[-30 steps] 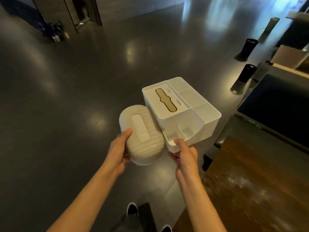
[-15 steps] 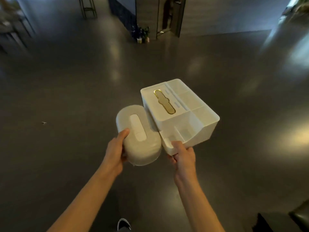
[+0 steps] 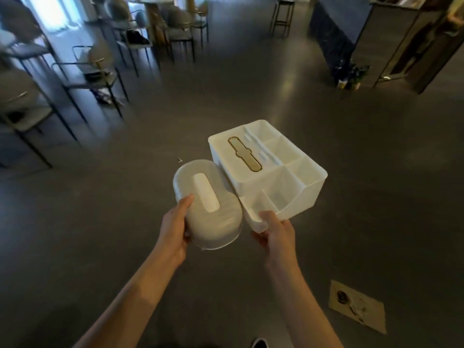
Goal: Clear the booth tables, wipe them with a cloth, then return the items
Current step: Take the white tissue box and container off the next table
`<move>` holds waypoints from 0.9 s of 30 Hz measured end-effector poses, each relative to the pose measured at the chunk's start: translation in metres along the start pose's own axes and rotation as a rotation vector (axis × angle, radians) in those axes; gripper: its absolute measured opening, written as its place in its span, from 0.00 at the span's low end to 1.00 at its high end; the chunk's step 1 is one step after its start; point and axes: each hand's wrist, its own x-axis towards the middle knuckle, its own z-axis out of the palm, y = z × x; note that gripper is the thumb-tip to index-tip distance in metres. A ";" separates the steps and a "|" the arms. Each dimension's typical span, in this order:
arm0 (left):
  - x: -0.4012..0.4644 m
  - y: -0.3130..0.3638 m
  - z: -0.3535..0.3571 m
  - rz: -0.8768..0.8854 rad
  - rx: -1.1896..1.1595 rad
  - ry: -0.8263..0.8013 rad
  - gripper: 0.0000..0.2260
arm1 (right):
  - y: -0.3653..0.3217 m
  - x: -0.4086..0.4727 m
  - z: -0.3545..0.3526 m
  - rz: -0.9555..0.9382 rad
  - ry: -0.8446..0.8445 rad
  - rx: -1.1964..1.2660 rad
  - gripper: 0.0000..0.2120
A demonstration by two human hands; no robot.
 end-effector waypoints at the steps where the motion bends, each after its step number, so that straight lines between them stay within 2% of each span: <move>1: 0.006 0.006 -0.008 0.001 -0.016 0.025 0.09 | 0.001 0.008 0.013 -0.005 -0.027 -0.018 0.24; 5: 0.044 0.038 -0.048 0.050 -0.104 0.110 0.10 | 0.010 0.049 0.092 0.022 -0.169 -0.105 0.22; 7: 0.066 0.054 -0.066 0.084 -0.150 0.203 0.10 | 0.014 0.069 0.133 0.052 -0.239 -0.133 0.20; 11: 0.113 0.086 -0.094 0.149 -0.172 0.315 0.23 | 0.018 0.105 0.206 0.086 -0.374 -0.195 0.19; 16: 0.178 0.142 -0.124 0.185 -0.284 0.491 0.22 | 0.010 0.156 0.317 0.156 -0.523 -0.268 0.21; 19: 0.210 0.171 -0.142 0.240 -0.337 0.587 0.17 | 0.010 0.178 0.384 0.179 -0.617 -0.323 0.23; 22: 0.229 0.187 -0.166 0.253 -0.396 0.692 0.14 | 0.022 0.184 0.438 0.239 -0.695 -0.365 0.22; 27: 0.254 0.205 -0.230 0.298 -0.515 0.884 0.16 | 0.056 0.179 0.524 0.310 -0.839 -0.437 0.21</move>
